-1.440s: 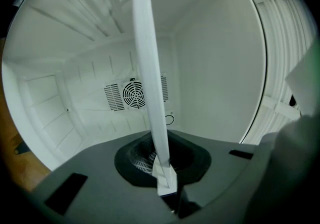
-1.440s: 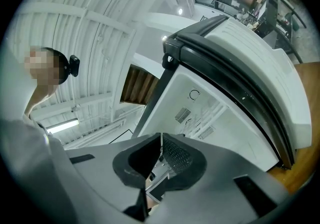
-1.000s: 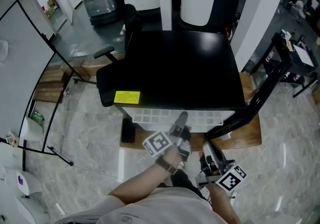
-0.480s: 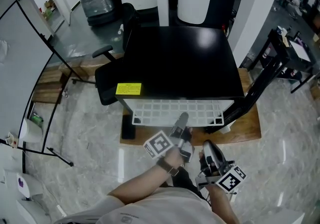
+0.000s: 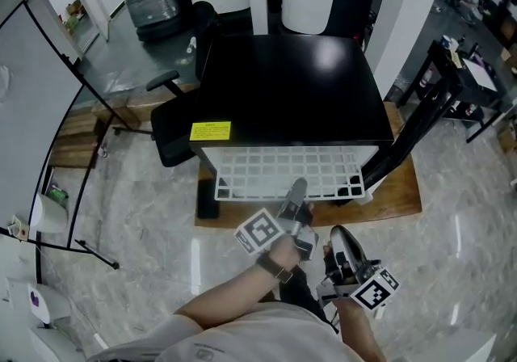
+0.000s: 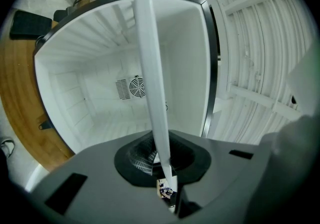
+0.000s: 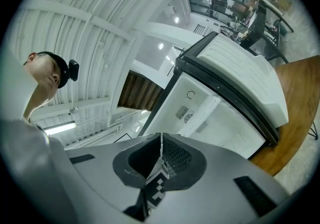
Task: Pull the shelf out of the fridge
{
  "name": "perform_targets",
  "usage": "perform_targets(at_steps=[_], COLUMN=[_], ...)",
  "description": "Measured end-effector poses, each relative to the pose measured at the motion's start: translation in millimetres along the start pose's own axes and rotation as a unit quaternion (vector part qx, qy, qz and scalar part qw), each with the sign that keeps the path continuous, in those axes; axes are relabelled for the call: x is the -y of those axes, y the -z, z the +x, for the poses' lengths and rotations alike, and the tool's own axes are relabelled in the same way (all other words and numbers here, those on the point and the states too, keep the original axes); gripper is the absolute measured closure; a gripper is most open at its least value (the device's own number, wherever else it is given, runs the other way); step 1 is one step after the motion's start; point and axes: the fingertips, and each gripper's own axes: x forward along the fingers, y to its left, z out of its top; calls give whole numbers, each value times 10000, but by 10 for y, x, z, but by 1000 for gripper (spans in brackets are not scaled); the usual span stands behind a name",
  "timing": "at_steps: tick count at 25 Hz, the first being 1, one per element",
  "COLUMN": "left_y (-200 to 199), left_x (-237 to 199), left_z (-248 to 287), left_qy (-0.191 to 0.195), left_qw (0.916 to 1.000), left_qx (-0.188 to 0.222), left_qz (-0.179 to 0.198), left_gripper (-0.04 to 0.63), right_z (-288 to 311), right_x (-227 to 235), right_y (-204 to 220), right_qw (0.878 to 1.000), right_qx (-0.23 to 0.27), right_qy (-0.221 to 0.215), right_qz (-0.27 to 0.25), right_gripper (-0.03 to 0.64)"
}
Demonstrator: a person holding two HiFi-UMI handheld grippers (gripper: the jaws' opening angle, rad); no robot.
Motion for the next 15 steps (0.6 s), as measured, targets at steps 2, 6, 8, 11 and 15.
perform_targets(at_steps=[2,6,8,11,15], left_y=[-3,13,28,61,166], left_x=[7,23,22,5,35], left_z=[-13,-29,-44,-81,-82], left_qy=[4,9,15,9,-12], left_qw=[10000,9999,9998,9996,9996], left_qx=[-12,-126,-199,-256,-274], left_qz=[-17,-56,-69,-69,-24], left_gripper=[571,571,571,571,571], right_z=[-70,-197,-237,-294,-406], right_x=[-18,-63,-109,-163,-185], right_y=[57,183,236,250,136], right_qw=[10000,9994,9991,9986,9984], right_qx=[55,186,251,334,403], right_qy=[81,288,354,399,389], right_qz=[0,40,31,3,-22], right_gripper=[594,594,594,594,594])
